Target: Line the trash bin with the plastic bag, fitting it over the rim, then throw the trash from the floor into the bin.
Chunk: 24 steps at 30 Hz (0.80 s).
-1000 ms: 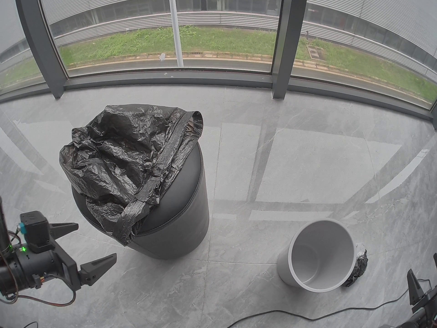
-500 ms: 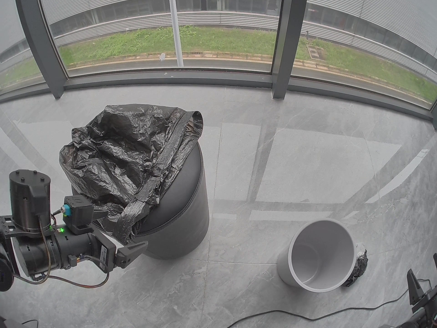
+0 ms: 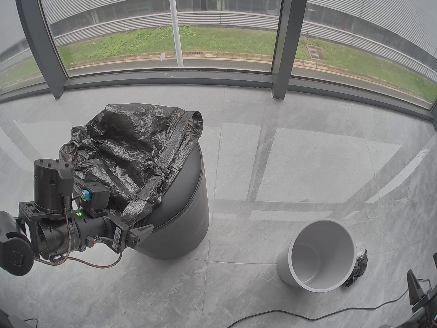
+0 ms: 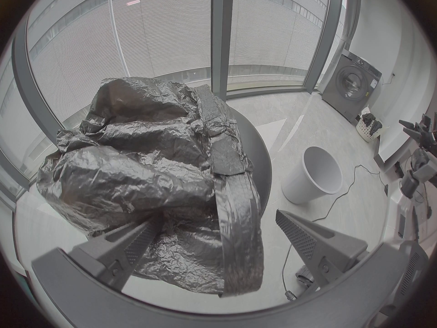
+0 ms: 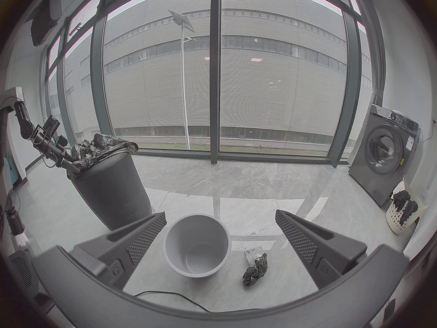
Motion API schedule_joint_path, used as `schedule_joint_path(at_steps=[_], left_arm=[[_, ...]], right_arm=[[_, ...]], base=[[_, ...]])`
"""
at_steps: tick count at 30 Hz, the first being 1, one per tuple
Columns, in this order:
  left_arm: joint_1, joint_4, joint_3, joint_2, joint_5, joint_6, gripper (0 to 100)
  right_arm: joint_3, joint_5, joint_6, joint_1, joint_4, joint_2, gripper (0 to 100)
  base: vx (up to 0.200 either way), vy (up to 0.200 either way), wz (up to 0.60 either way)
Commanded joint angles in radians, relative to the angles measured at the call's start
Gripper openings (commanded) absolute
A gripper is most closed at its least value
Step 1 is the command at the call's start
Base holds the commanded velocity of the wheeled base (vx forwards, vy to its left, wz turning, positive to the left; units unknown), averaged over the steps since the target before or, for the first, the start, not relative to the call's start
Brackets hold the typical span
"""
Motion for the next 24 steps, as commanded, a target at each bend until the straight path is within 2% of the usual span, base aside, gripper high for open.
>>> schedule_joint_path(at_steps=[1, 2, 3, 18, 21, 24], left_arm=[[0.017, -0.036, -0.012, 0.051, 0.0, 0.002, 100], [0.017, -0.036, -0.012, 0.051, 0.0, 0.002, 100], [0.019, -0.053, -0.017, 0.059, -0.002, 0.002, 0], [0.051, -0.064, -0.02, 0.006, -0.028, -0.01, 0], [0.086, -0.091, -0.092, -0.02, -0.057, -0.012, 0], [0.082, -0.105, -0.237, -0.021, -0.065, 0.005, 0]], right_arm=[[0.018, 0.0, 0.0, 0.0, 0.0, -0.001, 100], [0.018, 0.0, 0.0, 0.0, 0.0, -0.001, 100], [0.018, 0.0, 0.0, -0.002, 0.0, -0.001, 100], [0.018, 0.0, 0.001, 0.003, -0.002, -0.013, 100], [0.018, 0.002, 0.011, 0.005, -0.002, -0.011, 100], [0.018, 0.003, 0.011, 0.037, -0.002, 0.027, 100]], base=[[0.0, 0.0, 0.0], [0.0, 0.0, 0.0], [0.0, 0.0, 0.0], [0.0, 0.0, 0.0], [0.0, 0.0, 0.0], [0.0, 0.0, 0.0]])
